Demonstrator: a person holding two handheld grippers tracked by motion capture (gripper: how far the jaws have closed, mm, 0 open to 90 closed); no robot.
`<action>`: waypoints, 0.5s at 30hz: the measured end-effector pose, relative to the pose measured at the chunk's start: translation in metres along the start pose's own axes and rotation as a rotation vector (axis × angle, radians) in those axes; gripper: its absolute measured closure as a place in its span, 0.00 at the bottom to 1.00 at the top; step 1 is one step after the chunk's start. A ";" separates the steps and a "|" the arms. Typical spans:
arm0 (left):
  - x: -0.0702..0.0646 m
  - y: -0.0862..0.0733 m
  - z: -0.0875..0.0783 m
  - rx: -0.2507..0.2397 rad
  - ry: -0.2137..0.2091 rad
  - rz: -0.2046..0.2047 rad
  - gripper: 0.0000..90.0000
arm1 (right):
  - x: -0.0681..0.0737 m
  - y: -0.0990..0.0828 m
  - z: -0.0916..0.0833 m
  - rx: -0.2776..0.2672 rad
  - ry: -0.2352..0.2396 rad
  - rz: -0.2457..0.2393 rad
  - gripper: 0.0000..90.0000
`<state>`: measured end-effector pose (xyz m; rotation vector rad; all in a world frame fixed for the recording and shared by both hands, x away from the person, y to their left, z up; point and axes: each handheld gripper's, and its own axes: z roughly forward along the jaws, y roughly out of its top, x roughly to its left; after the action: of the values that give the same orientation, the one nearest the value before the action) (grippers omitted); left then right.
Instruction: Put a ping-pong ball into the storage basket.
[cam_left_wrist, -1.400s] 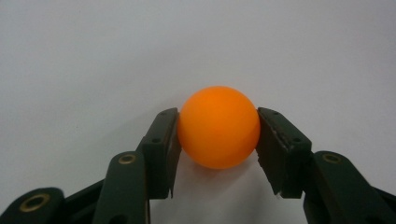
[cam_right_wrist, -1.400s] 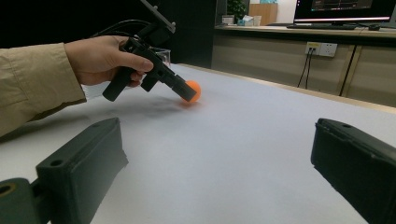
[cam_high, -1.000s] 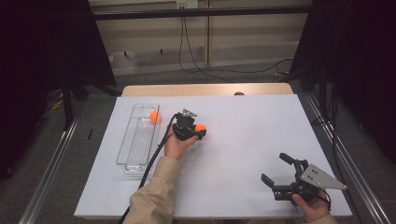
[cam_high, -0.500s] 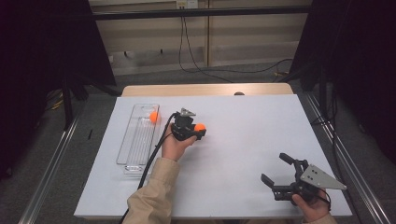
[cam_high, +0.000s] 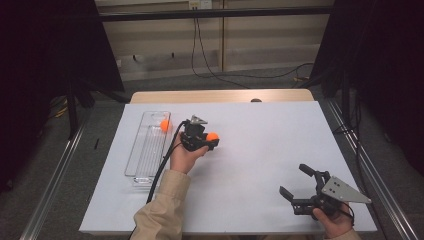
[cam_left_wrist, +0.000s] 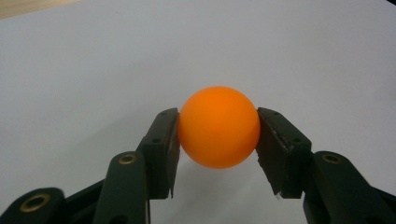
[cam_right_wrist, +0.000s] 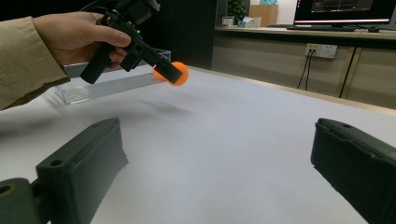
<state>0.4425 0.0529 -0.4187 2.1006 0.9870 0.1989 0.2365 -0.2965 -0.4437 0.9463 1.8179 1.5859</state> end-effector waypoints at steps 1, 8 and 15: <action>0.000 0.000 0.000 0.002 -0.002 -0.003 0.56 | 0.000 0.000 0.000 0.000 0.000 0.000 0.03; 0.002 0.000 -0.005 0.000 -0.001 -0.011 0.56 | 0.000 0.000 0.000 0.000 0.001 -0.001 0.03; 0.002 0.001 -0.010 0.003 0.001 -0.008 0.56 | 0.000 0.000 0.000 -0.001 0.002 -0.004 0.03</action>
<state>0.4405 0.0600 -0.4115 2.0989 0.9970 0.1944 0.2367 -0.2960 -0.4437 0.9411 1.8192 1.5856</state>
